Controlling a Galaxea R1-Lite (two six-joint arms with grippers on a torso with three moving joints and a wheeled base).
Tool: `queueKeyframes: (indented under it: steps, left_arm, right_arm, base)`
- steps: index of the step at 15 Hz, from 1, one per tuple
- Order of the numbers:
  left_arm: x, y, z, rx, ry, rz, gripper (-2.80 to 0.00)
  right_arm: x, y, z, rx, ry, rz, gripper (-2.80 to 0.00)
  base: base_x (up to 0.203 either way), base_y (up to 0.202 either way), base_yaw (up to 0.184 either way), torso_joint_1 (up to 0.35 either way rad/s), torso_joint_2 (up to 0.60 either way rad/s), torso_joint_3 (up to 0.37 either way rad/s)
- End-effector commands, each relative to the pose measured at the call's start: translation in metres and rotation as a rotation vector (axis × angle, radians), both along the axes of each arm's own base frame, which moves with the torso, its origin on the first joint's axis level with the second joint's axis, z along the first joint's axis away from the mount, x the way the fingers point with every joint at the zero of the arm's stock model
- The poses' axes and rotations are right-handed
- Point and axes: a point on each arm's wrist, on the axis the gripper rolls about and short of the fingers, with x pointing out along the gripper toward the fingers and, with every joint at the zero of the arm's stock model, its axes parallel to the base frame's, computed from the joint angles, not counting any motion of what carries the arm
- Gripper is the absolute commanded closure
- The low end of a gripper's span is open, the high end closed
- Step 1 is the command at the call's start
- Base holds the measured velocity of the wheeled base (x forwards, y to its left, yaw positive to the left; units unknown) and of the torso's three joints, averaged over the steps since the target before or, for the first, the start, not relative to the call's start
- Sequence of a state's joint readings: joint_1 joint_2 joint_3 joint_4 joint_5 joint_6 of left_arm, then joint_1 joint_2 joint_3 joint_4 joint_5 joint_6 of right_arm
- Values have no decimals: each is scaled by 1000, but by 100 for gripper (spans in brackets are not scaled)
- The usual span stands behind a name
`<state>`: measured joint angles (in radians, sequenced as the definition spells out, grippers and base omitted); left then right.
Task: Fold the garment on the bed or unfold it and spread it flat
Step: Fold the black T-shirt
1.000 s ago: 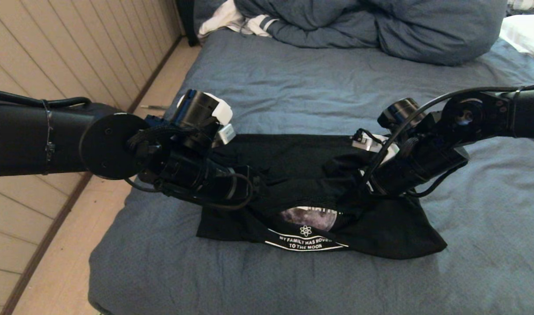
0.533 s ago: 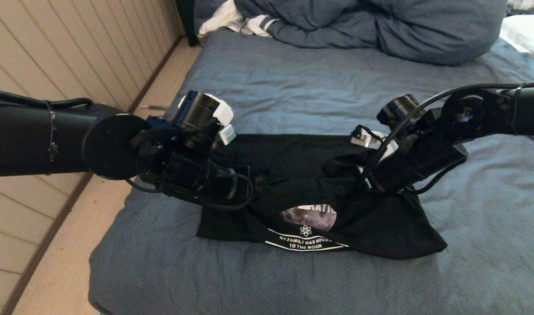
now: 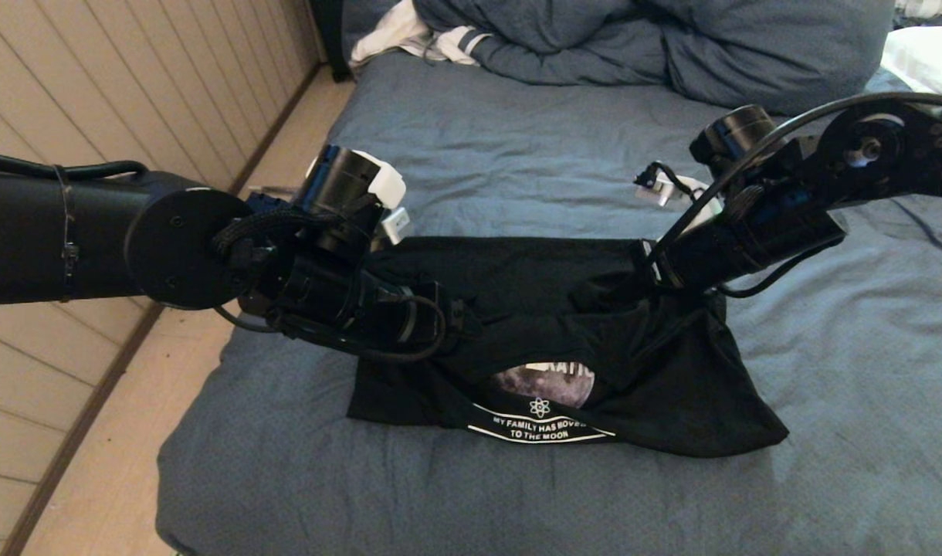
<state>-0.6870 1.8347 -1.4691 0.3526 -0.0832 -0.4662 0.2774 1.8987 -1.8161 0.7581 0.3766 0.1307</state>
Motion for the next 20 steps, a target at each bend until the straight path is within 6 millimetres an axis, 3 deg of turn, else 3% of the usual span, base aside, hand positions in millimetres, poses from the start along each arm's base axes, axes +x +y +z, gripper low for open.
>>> queueKeyframes:
  steps: [1, 7, 12, 16, 17, 20]
  left_arm:
    - [-3, 2, 3, -5, -1, 3, -280]
    - [-2, 1, -1, -6, 14, 10, -280]
    - [-11, 10, 5, -22, 20, 16, -280]
    - [-18, 16, 0, -3, 36, 28, -280]
    - [-17, 16, -2, -6, 45, 36, -280]
    - [-13, 18, -3, -8, 51, 52, -280]
  right_arm:
    - [0, -4, 7, 7, -20, -10, 0]
    - [-37, -16, -18, -41, 103, -10, 0]
    - [-32, -68, -7, 100, 160, -274, 0]
    - [-37, -76, -26, 131, 267, -310, 0]
    - [-37, -80, -32, 165, 294, -293, -280]
    - [-37, -82, -38, 195, 321, -255, -280]
  base:
    - [0, 0, 0, 0, 0, 0]
    - [0, 0, 0, 0, 0, 0]
    - [0, 0, 0, 0, 0, 0]
    - [0, 0, 0, 0, 0, 0]
    - [0, 0, 0, 0, 0, 0]
    - [0, 0, 0, 0, 0, 0]
